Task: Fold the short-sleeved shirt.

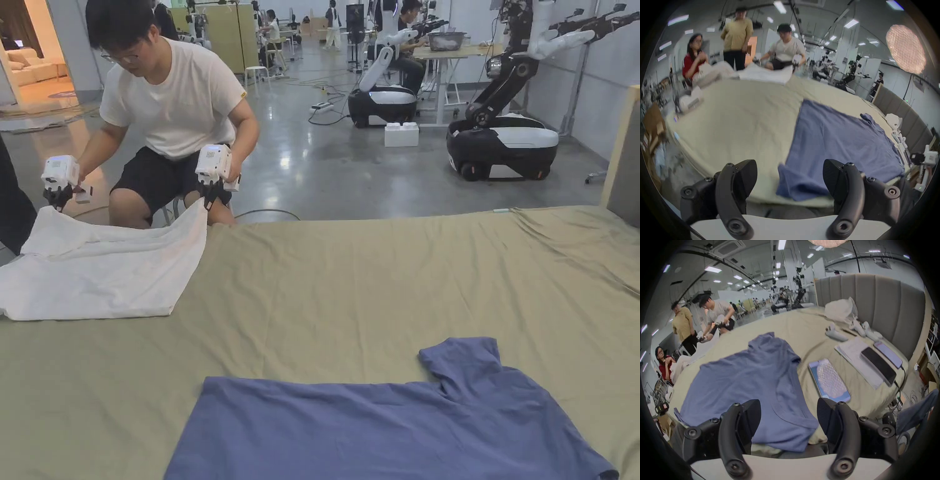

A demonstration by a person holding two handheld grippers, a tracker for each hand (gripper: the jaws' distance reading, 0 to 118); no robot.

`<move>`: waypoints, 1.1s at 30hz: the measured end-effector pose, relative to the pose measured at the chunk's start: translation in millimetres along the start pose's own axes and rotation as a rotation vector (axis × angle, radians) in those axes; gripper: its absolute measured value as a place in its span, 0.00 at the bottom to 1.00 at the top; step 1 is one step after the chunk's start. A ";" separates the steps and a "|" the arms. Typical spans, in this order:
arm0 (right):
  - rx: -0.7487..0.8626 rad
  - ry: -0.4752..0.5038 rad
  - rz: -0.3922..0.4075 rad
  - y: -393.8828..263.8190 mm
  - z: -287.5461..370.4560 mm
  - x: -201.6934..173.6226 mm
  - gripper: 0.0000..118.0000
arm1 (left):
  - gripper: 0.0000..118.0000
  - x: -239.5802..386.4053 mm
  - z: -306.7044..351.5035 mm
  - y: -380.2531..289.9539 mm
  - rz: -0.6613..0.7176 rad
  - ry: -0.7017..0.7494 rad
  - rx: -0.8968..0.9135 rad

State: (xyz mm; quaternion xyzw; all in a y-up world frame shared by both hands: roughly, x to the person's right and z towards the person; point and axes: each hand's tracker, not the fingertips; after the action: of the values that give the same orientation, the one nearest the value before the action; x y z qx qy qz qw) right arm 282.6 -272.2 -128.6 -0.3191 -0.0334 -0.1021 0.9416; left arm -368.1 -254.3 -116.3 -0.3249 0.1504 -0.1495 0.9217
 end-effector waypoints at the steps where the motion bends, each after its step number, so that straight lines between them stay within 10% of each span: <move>1: 0.032 0.010 0.013 5.2 5.4 -6.5 0.63 | 0.73 1.6 12.6 9.2 -0.034 0.012 0.056; 3: 0.122 0.038 0.027 18.1 22.6 -24.9 0.63 | 0.73 11.8 38.1 31.2 -0.098 0.028 0.174; 4: 0.151 0.060 0.030 22.2 29.8 -32.5 0.63 | 0.73 21.5 45.4 32.9 0.380 -0.248 0.259; 11: 0.334 0.193 0.146 37.5 76.7 -87.0 0.53 | 0.66 46.9 137.7 74.3 0.251 -0.274 0.565; 13: 0.335 0.215 0.166 37.5 82.1 -95.6 0.14 | 0.33 47.7 145.7 76.4 0.267 -0.292 0.573; 15: 0.345 0.215 0.187 36.7 84.8 -102.4 0.01 | 0.01 48.9 148.0 77.9 0.258 -0.314 0.566; 33: 0.270 0.212 0.147 28.4 70.2 -90.5 0.00 | 0.00 30.1 100.0 60.0 0.290 -0.422 0.362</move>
State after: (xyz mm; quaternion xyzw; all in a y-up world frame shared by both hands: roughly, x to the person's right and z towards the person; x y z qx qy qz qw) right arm 200.4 -192.0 -101.4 -0.1791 0.0761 -0.0607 0.9790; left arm -292.6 -165.5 -85.9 -0.1546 -0.0286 0.0297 0.9871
